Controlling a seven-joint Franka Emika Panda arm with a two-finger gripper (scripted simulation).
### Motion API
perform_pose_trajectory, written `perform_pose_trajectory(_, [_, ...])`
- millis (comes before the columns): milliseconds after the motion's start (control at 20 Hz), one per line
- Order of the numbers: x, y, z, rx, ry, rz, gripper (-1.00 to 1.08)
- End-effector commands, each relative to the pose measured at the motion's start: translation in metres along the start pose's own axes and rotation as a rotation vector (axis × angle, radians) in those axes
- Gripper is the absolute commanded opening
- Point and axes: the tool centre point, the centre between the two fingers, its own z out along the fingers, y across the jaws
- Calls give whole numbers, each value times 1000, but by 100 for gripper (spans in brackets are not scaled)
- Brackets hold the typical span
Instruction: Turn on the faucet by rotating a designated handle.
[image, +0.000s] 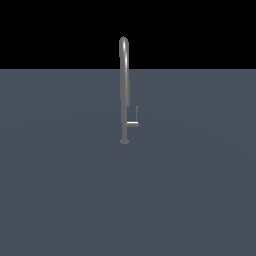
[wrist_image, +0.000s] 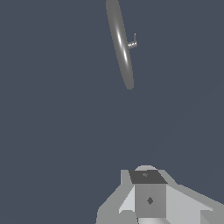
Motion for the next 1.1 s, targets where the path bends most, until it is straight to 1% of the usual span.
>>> perform_pose_trajectory(0, [15, -1, 2, 31, -35, 34, -100])
perform_pose_trajectory(550, [81, -2, 19, 174, -192, 187, -100])
perform_pose_trajectory(1050, [141, 3, 44, 313, -343, 332, -100])
